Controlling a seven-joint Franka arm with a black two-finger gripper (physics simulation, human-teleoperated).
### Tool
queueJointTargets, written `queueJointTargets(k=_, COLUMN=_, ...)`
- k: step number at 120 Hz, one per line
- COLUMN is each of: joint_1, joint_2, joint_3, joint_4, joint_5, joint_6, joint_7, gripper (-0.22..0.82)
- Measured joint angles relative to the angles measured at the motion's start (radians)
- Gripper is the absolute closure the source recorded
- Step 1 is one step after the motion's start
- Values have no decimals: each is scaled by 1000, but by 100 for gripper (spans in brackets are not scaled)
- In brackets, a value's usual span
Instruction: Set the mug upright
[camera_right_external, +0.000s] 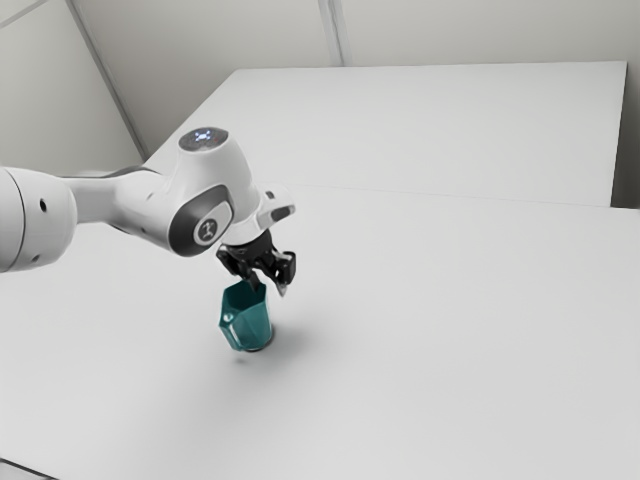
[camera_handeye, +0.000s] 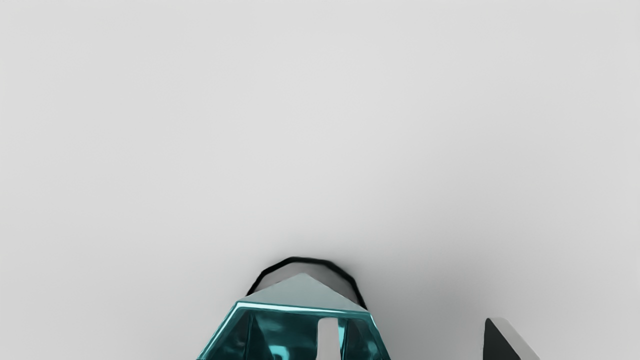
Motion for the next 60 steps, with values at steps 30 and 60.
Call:
queueJointTargets(k=30, joint_1=-8, joint_2=-12, joint_3=-36, joint_4=104, joint_5=-12, joint_6=-125, joint_7=-24, gripper=39)
queueJointTargets(k=60, joint_1=-13, joint_2=-9, joint_3=-53, joint_4=423, joint_5=-25, joint_6=-390, joint_7=26, gripper=14)
